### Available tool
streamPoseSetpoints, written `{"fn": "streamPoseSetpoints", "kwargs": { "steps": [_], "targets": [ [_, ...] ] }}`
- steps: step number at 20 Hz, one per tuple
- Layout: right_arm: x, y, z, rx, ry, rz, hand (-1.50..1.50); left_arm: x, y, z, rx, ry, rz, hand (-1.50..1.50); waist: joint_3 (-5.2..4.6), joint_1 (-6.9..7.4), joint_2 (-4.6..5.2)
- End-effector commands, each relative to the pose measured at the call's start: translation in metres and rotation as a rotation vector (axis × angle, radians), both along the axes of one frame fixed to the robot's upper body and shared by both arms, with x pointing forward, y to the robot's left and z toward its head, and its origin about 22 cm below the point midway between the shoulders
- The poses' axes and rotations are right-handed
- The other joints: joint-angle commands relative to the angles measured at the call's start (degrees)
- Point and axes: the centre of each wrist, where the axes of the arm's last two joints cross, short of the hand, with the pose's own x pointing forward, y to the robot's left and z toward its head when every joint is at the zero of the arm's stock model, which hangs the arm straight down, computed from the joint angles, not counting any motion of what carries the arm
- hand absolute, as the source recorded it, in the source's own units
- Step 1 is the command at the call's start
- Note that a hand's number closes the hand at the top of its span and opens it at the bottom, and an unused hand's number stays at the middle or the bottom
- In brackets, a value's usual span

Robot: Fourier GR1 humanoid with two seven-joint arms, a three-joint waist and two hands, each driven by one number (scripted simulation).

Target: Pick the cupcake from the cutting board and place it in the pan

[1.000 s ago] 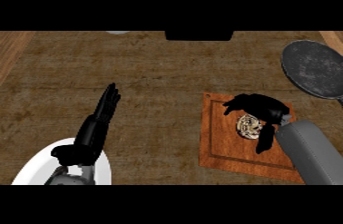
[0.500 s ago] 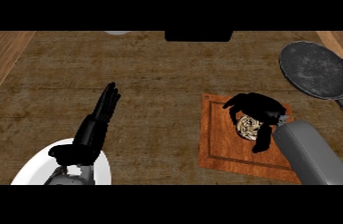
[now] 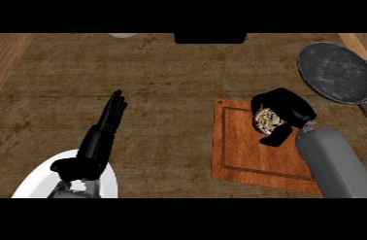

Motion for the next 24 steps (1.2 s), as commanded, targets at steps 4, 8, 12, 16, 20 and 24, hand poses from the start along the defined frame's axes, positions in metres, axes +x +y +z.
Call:
{"fn": "streamPoseSetpoints", "kwargs": {
  "steps": [4, 8, 12, 16, 20, 24],
  "targets": [
    [0.006, 0.027, 0.025, 0.019, -0.165, -0.522, 1.50, -0.012, 0.004, -0.010, -0.002, 0.019, 0.018, 0.00, 0.08, -0.44, -0.27],
    [-0.001, 0.049, 0.061, 0.111, -0.365, -0.604, 1.50, 0.006, -0.001, -0.005, 0.005, 0.012, 0.001, 0.00, 0.15, -0.83, 0.04],
    [-0.015, 0.038, 0.099, 0.228, -0.413, -0.673, 1.50, 0.003, 0.006, 0.002, -0.022, 0.015, 0.009, 0.00, 0.19, -0.34, 0.09],
    [-0.030, 0.028, 0.100, 0.290, -0.409, -0.787, 1.50, -0.018, -0.011, -0.013, -0.006, 0.006, 0.004, 0.00, 0.20, -0.07, 0.15],
    [-0.004, -0.018, 0.118, 0.393, -0.412, -0.880, 1.50, 0.012, 0.002, 0.004, -0.005, -0.001, -0.013, 0.00, 0.23, 0.27, 0.45],
    [0.007, -0.054, 0.072, 0.420, -0.456, -0.959, 1.50, 0.008, -0.005, -0.001, 0.003, -0.005, -0.020, 0.00, 0.27, 0.79, 0.65]
  ]
}}
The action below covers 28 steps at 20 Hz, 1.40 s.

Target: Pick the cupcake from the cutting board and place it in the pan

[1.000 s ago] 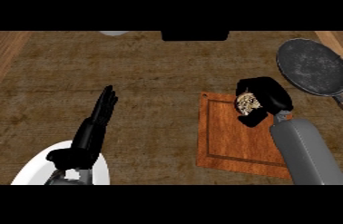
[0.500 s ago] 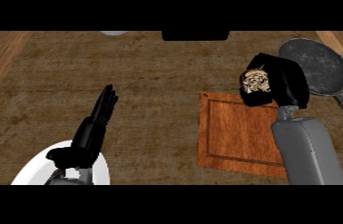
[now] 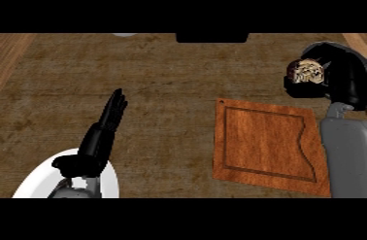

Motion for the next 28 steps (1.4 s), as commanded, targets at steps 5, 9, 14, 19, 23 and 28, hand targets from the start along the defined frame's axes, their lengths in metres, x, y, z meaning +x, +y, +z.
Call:
{"fn": "streamPoseSetpoints", "kwargs": {
  "steps": [5, 9, 14, 19, 23, 28],
  "targets": [
    [0.018, -0.086, -0.031, -0.048, -0.107, -0.160, 1.50, 0.002, 0.010, 0.004, -0.004, -0.015, -0.023, 0.00, 0.08, 0.92, 0.33],
    [0.011, -0.120, -0.051, -0.192, -0.146, -0.245, 1.50, 0.001, 0.002, 0.006, 0.000, -0.019, -0.035, 0.00, 0.15, 1.37, 0.64],
    [0.028, -0.143, -0.038, -0.090, -0.267, -0.312, 1.50, 0.002, -0.018, 0.006, 0.005, -0.024, -0.031, 0.00, 0.24, 2.18, 0.87],
    [0.027, -0.171, -0.027, -0.091, -0.266, -0.313, 1.50, 0.017, -0.018, 0.014, -0.021, -0.023, -0.045, 0.00, 0.31, 2.97, 1.40],
    [0.020, -0.187, -0.027, -0.098, -0.274, -0.340, 1.50, 0.007, -0.015, 0.005, -0.010, -0.032, -0.085, 0.00, 0.42, 4.28, 1.94],
    [0.006, -0.197, -0.048, -0.031, 0.218, -0.249, -1.50, 0.006, -0.024, 0.000, 0.002, -0.040, -0.108, 0.00, 0.30, 5.79, 2.54]
  ]
}}
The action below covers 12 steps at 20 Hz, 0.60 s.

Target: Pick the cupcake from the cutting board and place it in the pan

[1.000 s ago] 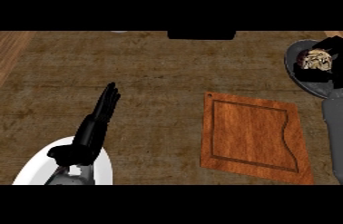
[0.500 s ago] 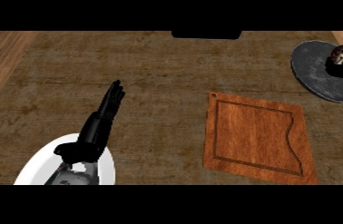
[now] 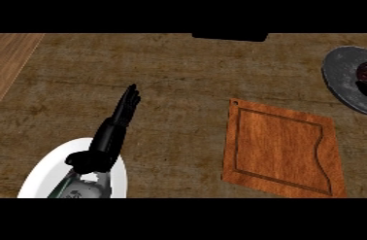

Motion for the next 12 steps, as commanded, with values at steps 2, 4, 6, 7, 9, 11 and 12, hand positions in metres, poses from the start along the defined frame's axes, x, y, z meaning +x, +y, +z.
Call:
{"fn": "streamPoseSetpoints", "kwargs": {
  "steps": [2, 4, 6, 7, 9, 11, 12],
  "targets": [
    [0.003, 0.006, -0.008, 0.185, 0.186, 0.116, -1.50, 0.002, -0.011, 0.005, -0.001, -0.012, -0.028, 0.00, 0.24, 0.86, 0.24],
    [0.007, 0.006, -0.001, 0.216, 0.187, 0.129, -1.50, 0.002, -0.001, 0.003, 0.001, -0.004, -0.019, 0.00, 0.26, 1.54, 0.43],
    [0.006, 0.004, 0.000, 0.233, 0.160, 0.159, -1.50, -0.001, 0.001, 0.003, -0.007, -0.002, -0.018, 0.00, 0.20, 0.76, 0.02],
    [0.011, 0.006, 0.007, 0.230, 0.117, 0.154, -1.50, 0.000, -0.010, 0.001, 0.008, -0.012, -0.021, 0.00, 0.25, 0.78, 0.23],
    [0.010, 0.012, -0.003, 0.242, 0.004, 0.162, -1.50, -0.002, 0.006, -0.001, -0.005, -0.009, 0.002, 0.00, 0.32, 0.80, 0.22],
    [0.008, 0.006, 0.001, 0.271, -0.118, 0.165, -1.50, 0.000, -0.002, -0.005, -0.022, 0.017, 0.004, 0.00, 0.38, -0.25, 0.29],
    [0.007, 0.006, 0.001, 0.307, -0.159, 0.172, -1.50, 0.001, -0.003, -0.001, 0.000, 0.000, 0.014, 0.00, 0.36, -0.64, -0.05]
  ]
}}
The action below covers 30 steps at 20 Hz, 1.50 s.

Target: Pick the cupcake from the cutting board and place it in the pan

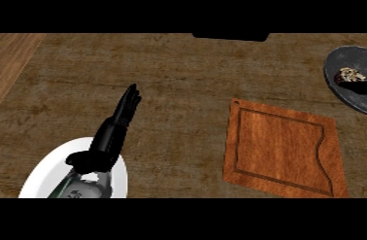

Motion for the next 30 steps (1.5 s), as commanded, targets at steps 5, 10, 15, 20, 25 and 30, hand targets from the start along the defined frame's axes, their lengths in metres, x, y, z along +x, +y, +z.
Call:
{"fn": "streamPoseSetpoints", "kwargs": {
  "steps": [5, 10, 15, 20, 25, 30],
  "targets": [
    [-0.007, -0.021, 0.019, 0.208, -0.231, -0.022, -1.50, 0.001, 0.005, 0.007, -0.008, 0.008, 0.019, 0.00, -0.11, -1.21, -0.59],
    [-0.039, -0.052, 0.009, 0.351, -0.266, 0.030, -1.50, 0.002, 0.017, 0.004, 0.003, 0.008, 0.056, 0.00, -0.12, -2.28, -0.73],
    [-0.087, -0.090, 0.000, 0.459, -0.241, 0.204, -1.50, -0.006, 0.032, 0.000, -0.001, 0.028, 0.057, 0.00, -0.25, -3.66, -1.53],
    [-0.101, -0.092, -0.017, 0.445, -0.245, 0.270, -1.50, 0.001, 0.025, 0.010, 0.009, 0.021, 0.050, 0.00, -0.24, -3.18, -1.45],
    [-0.106, -0.085, -0.035, 0.386, -0.232, 0.296, -1.50, -0.007, 0.010, 0.001, 0.002, 0.042, 0.046, 0.00, -0.31, -3.28, -1.58],
    [-0.121, -0.101, -0.026, 0.392, -0.219, 0.310, -1.50, -0.004, 0.021, 0.000, -0.007, 0.034, 0.055, 0.00, -0.38, -3.64, -1.78]
  ]
}}
